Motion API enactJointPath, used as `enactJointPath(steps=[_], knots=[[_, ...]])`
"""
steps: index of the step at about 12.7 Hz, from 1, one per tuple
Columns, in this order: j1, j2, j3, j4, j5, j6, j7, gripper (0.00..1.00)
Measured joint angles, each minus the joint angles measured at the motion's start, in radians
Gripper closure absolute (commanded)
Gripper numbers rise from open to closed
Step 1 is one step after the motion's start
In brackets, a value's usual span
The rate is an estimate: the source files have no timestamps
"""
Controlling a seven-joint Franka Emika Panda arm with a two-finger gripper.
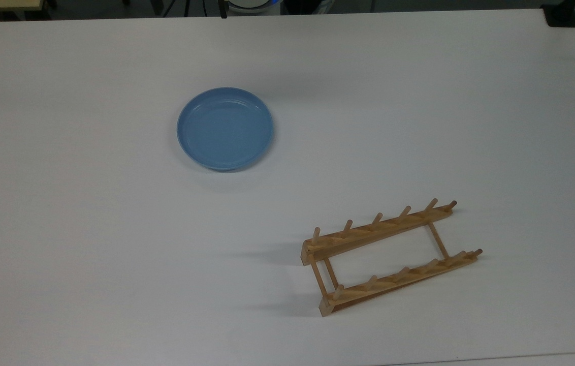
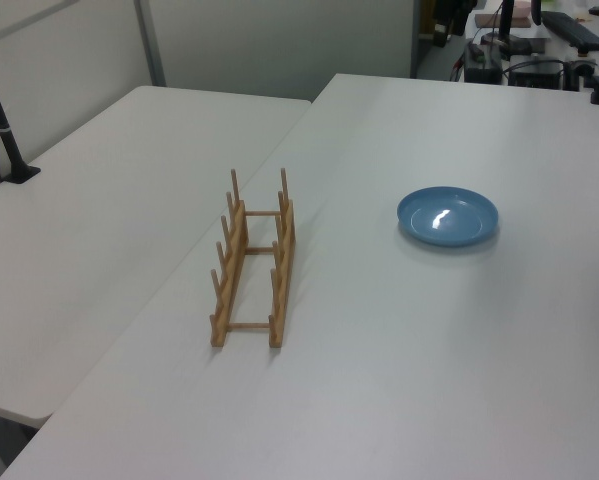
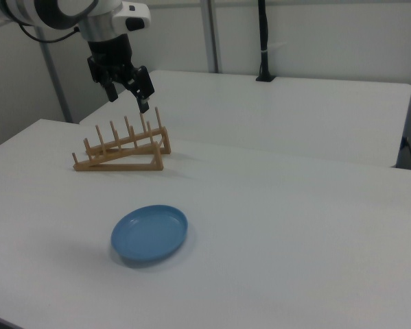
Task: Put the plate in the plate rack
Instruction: 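Move the gripper from above the rack toward the blue plate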
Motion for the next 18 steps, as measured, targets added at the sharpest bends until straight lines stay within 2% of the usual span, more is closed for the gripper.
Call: enactJointPath(steps=[15,18], knots=[[0.0,0.0,0.0,-0.006,0.0,0.0,0.003,0.0],[-0.001,0.0,-0.001,-0.031,-0.035,-0.011,-0.152,0.0]])
